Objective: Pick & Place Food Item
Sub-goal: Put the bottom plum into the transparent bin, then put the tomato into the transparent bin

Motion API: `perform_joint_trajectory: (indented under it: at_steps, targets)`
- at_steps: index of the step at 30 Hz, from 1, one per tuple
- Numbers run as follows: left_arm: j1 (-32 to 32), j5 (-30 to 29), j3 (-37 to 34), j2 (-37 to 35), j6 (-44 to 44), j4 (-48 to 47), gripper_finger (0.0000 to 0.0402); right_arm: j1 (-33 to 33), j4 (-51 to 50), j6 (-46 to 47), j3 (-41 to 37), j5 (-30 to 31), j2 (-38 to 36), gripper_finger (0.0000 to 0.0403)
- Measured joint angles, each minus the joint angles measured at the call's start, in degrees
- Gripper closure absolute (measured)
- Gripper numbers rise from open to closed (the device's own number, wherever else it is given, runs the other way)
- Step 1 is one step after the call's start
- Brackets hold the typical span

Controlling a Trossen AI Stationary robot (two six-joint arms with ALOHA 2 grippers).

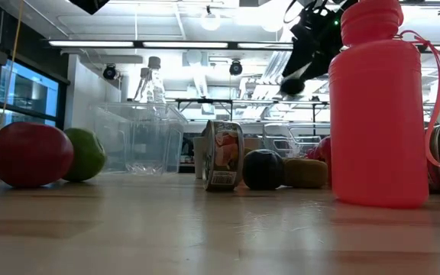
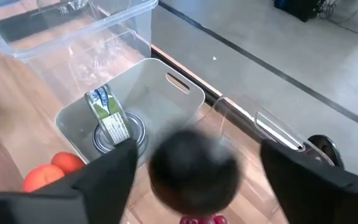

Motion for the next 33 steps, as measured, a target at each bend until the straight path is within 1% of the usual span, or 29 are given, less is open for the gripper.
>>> perform_joint_trajectory:
  at_steps: [3, 5, 9, 12, 15, 16, 20, 22, 23, 25, 27, 33]
  targets:
    - [0.0, 0.0, 0.0, 0.0, 0.0, 0.0, 0.0211, 0.0, 0.0, 0.4, 0.0, 0.2, 0.0, 0.0026]
    - [0.0, -0.4, 0.0, 0.0, 0.0, 0.2, 0.0211, 0.0, 0.0, 0.2, 0.0, 0.5, 0.0, 0.001]
    - [0.0, -2.1, 0.0, 0.0, 0.0, 0.5, 0.0211, 0.6, 0.0, -2.6, 0.0, 0.7, 0.0, 0.0026]
    - [0.0, -2.6, 0.0, 0.0, -0.1, 0.5, 0.0211, 1.9, -0.2, -5.5, 0.0, 2.2, -1.0, 0.0036]
    - [0.0, -2.6, 0.0, 0.0, -1.7, 0.5, 0.0211, 3.6, -1.9, -5.2, 0.0, 3.7, -3.0, 0.0038]
    - [0.0, -2.6, 0.0, 0.0, -2.0, 0.5, 0.0211, 4.1, -3.2, -3.3, 0.0, 3.8, -3.8, 0.0037]
    - [0.0, -2.6, 0.0, 0.0, -2.2, 0.2, 0.0211, 6.0, -11.2, 9.4, 0.0, 3.2, -6.8, 0.0038]
    - [0.0, -2.6, 0.0, 0.0, -2.3, 0.1, 0.0211, 6.4, -19.0, 14.4, 0.0, 3.7, -8.3, 0.0038]
    - [0.0, -2.6, 0.0, 0.0, -2.3, 0.0, 0.0211, 6.4, -23.2, 18.4, 0.0, 4.5, -8.9, 0.0038]
    - [0.0, -2.6, 0.0, 0.0, -2.3, -0.2, 0.0211, 5.2, -30.6, 26.3, 0.0, 6.8, -9.7, 0.0037]
    - [0.0, -2.6, -0.2, 0.0, -2.3, -0.1, 0.0211, 3.5, -35.9, 32.3, 0.0, 8.1, -10.3, 0.0037]
    - [0.0, -2.6, -0.7, 0.0, -3.4, -0.2, 0.0211, -4.2, -42.2, 38.9, 0.0, 7.5, -9.7, 0.0037]
